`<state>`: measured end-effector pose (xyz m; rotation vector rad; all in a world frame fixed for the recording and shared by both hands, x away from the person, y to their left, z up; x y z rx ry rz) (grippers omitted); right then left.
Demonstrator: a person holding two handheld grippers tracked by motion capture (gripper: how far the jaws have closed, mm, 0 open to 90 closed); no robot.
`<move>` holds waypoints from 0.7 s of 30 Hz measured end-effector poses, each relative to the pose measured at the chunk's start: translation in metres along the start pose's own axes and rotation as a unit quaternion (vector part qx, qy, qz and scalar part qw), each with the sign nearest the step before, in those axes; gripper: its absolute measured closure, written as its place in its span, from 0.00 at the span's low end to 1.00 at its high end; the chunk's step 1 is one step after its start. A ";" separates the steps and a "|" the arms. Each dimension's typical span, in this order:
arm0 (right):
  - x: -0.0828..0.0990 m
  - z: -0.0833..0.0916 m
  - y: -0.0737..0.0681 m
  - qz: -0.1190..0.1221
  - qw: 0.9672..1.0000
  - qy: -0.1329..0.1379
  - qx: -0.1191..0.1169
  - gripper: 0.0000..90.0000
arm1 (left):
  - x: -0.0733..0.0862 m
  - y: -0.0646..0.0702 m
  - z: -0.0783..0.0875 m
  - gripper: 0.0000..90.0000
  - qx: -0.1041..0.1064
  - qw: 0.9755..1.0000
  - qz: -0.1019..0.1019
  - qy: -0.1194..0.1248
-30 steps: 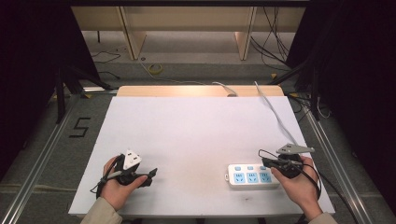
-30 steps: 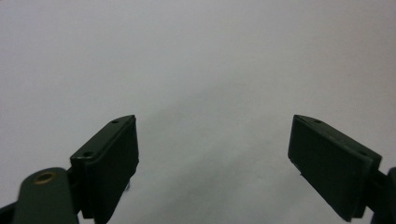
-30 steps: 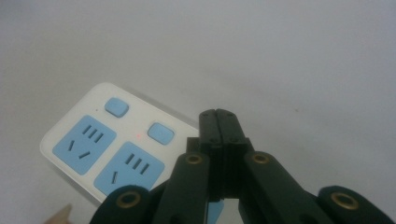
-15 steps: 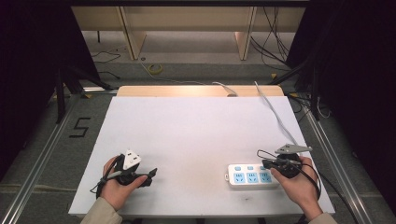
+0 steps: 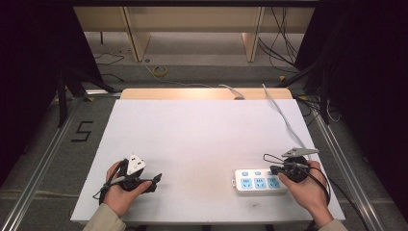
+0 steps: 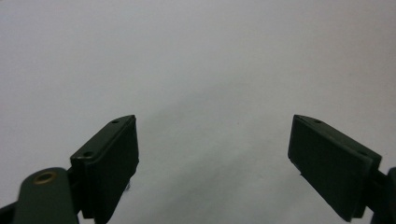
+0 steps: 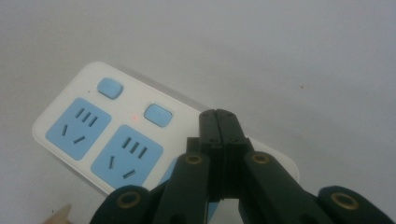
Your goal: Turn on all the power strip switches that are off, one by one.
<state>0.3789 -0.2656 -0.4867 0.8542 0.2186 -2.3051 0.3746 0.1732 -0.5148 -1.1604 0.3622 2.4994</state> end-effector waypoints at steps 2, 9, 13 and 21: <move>-0.001 0.000 0.000 -0.001 1.000 -0.002 -0.001 1.00 | 0.000 0.000 0.000 0.18 0.000 1.000 0.000 0.000; -0.002 -0.002 0.000 -0.002 1.000 -0.016 -0.005 1.00 | 0.000 0.000 0.000 0.18 -0.001 1.000 -0.002 -0.002; -0.003 -0.003 0.001 -0.005 1.000 -0.025 -0.005 1.00 | 0.000 0.000 0.000 0.18 -0.001 1.000 -0.003 -0.002; -0.005 -0.007 0.001 -0.002 0.999 -0.034 -0.004 1.00 | 0.000 0.000 0.000 0.18 -0.001 1.000 -0.004 -0.001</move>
Point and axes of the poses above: each handheld gripper's, and its own axes: z roughly backward along the jaws, x roughly out of its underside, y roughly to its right, the point moved 6 cm from there along -z, roughly forward along the jaws, and after that the axes turned 11 degrees about z, right-handed, at the moved point
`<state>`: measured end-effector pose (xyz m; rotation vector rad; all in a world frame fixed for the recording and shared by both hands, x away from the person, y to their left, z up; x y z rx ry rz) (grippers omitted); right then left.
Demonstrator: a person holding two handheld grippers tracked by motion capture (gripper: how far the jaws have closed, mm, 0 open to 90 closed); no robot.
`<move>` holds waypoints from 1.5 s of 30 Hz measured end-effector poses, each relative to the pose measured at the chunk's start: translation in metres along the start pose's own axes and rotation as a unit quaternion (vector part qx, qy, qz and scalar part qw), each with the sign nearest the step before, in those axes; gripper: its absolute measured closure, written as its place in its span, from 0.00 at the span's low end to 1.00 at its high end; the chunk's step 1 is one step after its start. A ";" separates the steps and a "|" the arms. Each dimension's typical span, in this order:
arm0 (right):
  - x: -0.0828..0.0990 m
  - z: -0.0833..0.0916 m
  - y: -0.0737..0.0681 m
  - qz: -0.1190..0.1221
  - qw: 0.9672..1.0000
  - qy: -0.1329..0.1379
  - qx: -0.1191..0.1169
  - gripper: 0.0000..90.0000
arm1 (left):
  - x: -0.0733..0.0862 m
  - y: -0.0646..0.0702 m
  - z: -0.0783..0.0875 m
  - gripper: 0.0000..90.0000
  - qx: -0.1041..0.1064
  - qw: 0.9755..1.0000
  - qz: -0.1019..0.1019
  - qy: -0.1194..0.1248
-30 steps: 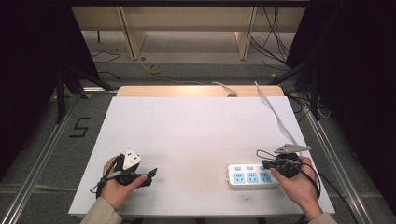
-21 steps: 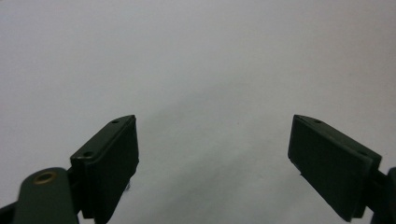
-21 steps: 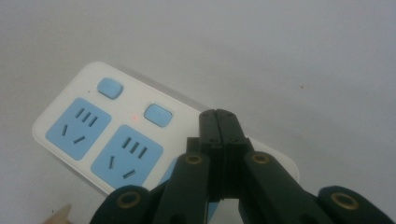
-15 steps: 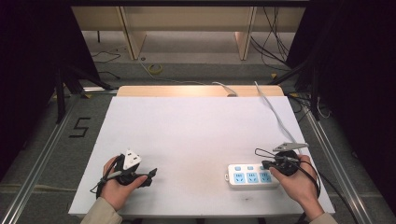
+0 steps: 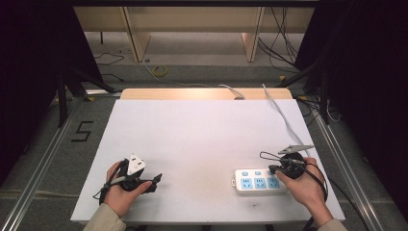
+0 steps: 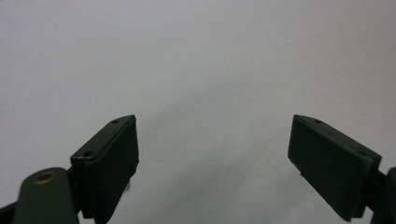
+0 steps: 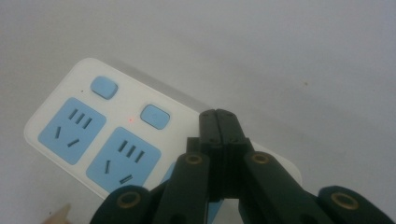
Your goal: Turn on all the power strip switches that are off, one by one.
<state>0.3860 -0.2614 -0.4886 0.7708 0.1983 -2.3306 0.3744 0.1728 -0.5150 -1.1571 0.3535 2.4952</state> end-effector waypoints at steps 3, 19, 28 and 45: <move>0.000 -0.001 0.000 0.000 1.000 -0.005 0.001 1.00 | 0.000 0.000 0.000 0.18 0.000 1.000 0.000 0.000; 0.001 -0.003 0.000 0.002 1.000 -0.014 -0.002 1.00 | 0.000 0.000 0.000 0.18 -0.001 1.000 -0.003 0.000; 0.001 -0.004 -0.001 0.003 1.000 -0.019 0.002 1.00 | 0.000 0.000 0.001 0.18 -0.001 1.000 -0.003 -0.001; 0.003 -0.005 0.001 -0.009 1.000 -0.013 -0.006 1.00 | 0.000 0.001 0.001 0.18 0.000 1.000 -0.002 0.000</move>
Point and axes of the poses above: each handheld gripper's, and its own axes: z roughly backward along the jaws, x roughly out of its underside, y roughly to its right, the point moved 6 cm from there along -z, roughly forward along the jaws, and after that the axes turned 11 degrees about z, right-handed, at the moved point
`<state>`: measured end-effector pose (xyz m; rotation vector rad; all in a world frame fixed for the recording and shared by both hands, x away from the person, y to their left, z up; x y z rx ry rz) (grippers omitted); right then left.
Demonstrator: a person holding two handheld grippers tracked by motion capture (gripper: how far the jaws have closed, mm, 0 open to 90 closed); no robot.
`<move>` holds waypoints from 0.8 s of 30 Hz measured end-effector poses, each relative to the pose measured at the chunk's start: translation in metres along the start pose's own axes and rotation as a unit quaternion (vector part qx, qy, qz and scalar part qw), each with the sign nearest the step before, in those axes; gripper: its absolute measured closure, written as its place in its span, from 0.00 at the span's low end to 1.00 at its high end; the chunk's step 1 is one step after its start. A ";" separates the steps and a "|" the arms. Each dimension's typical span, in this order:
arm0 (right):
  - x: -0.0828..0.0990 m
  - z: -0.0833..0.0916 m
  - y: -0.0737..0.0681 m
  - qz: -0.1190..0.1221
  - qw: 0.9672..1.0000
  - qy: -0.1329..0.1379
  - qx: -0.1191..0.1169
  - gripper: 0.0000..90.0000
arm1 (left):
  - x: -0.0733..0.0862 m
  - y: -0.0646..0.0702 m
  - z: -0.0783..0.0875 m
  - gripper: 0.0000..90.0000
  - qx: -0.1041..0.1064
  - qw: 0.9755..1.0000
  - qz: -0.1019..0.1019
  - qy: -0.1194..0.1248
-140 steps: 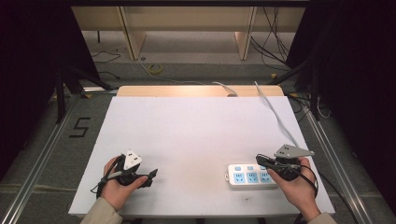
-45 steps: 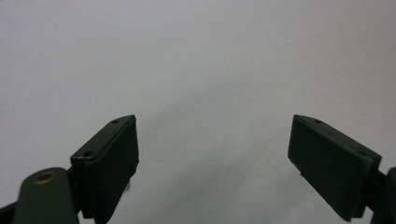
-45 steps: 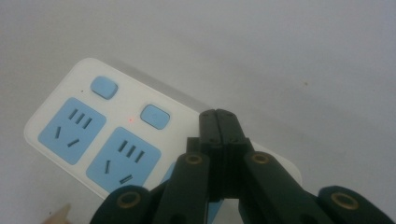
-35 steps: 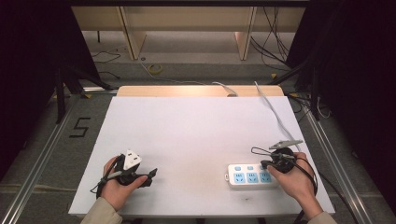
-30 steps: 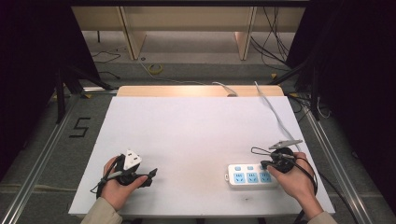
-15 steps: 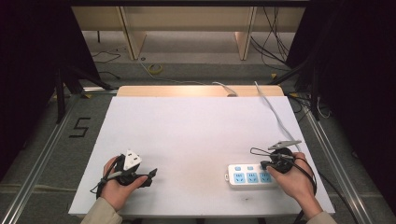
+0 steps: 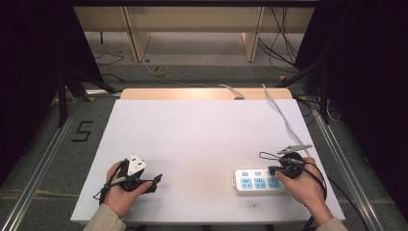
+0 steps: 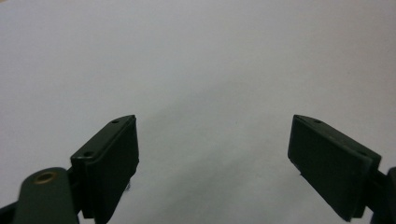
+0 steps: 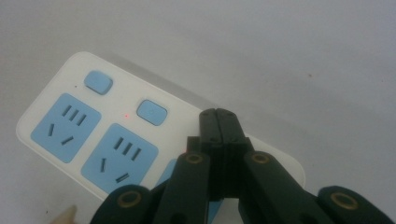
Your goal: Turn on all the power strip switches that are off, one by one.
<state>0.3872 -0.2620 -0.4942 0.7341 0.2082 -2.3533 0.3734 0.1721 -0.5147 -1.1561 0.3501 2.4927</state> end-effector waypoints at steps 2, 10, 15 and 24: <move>0.000 0.000 0.000 -0.001 1.000 0.000 -0.002 1.00 | 0.000 0.000 0.000 0.18 0.000 1.000 0.000 0.000; 0.001 -0.001 0.001 -0.005 1.000 -0.001 -0.005 1.00 | 0.000 0.001 0.000 0.18 0.001 1.000 -0.001 0.000; 0.001 -0.001 0.001 -0.007 1.000 0.001 -0.006 1.00 | 0.000 0.001 0.000 0.18 0.001 1.000 -0.001 0.000; 0.001 0.000 0.002 -0.010 1.000 0.005 -0.014 1.00 | 0.000 0.000 0.000 0.18 0.001 1.000 -0.001 0.000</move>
Point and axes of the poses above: each handheld gripper's, and its own axes: z roughly backward along the jaws, x roughly out of its underside, y roughly to its right, the point moved 6 cm from there along -z, roughly forward along the jaws, and after that the axes turned 11 degrees about z, right-handed, at the moved point
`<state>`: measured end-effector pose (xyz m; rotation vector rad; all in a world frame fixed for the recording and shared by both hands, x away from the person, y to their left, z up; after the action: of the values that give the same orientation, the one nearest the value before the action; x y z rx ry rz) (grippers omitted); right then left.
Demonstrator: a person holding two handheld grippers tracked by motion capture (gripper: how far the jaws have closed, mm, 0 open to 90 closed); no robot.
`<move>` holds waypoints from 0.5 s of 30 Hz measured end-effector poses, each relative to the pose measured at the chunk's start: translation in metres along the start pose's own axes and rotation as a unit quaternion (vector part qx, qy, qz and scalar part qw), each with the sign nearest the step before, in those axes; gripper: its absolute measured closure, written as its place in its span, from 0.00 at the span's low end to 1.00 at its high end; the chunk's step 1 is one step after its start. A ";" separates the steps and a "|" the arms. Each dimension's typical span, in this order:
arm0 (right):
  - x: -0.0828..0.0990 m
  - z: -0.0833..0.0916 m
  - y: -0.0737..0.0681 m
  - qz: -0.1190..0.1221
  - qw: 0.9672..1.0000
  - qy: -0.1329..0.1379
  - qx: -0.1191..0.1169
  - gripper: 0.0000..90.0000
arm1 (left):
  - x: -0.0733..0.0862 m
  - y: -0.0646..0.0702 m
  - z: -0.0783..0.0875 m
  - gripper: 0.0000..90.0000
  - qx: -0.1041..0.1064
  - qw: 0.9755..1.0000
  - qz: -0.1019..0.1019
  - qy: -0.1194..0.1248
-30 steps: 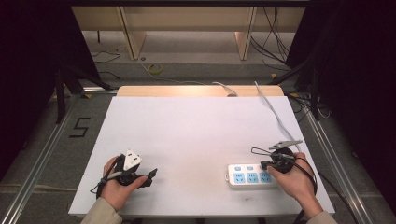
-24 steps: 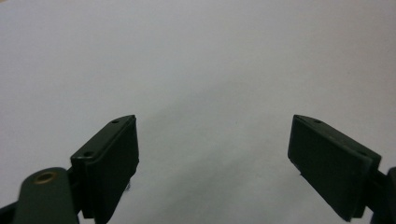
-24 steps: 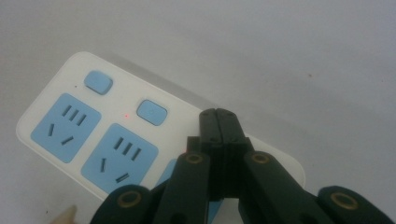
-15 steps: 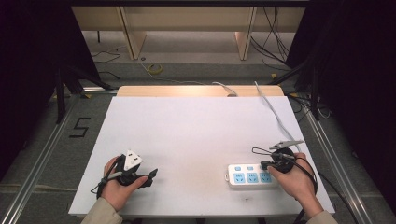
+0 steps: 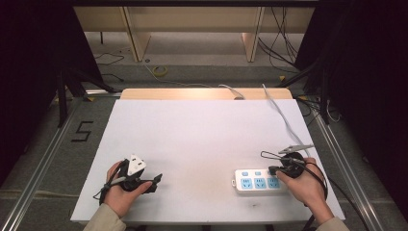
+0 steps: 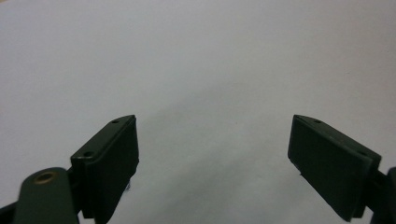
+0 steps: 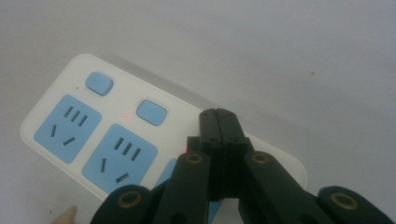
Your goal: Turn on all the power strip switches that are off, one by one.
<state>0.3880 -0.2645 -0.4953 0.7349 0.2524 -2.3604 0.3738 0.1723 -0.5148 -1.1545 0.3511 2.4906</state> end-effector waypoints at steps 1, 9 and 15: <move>0.000 0.000 0.000 -0.001 1.000 0.001 -0.002 1.00 | 0.000 0.000 0.000 0.18 0.000 1.000 -0.001 0.000; -0.001 0.002 -0.001 0.003 1.000 -0.001 0.000 1.00 | 0.000 -0.001 0.000 0.18 -0.001 1.000 0.000 0.001; -0.003 0.004 -0.001 0.003 1.000 0.009 0.003 1.00 | 0.000 -0.001 0.000 0.18 -0.001 1.000 -0.001 0.000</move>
<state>0.3876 -0.2637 -0.4905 0.7598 0.2520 -2.3507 0.3742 0.1730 -0.5147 -1.1556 0.3480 2.4903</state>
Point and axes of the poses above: each handheld gripper's, and its own axes: z roughly backward along the jaws, x roughly out of its underside, y roughly to its right, the point moved 6 cm from there along -z, roughly forward along the jaws, and after that the axes turned 11 degrees about z, right-handed, at the moved point
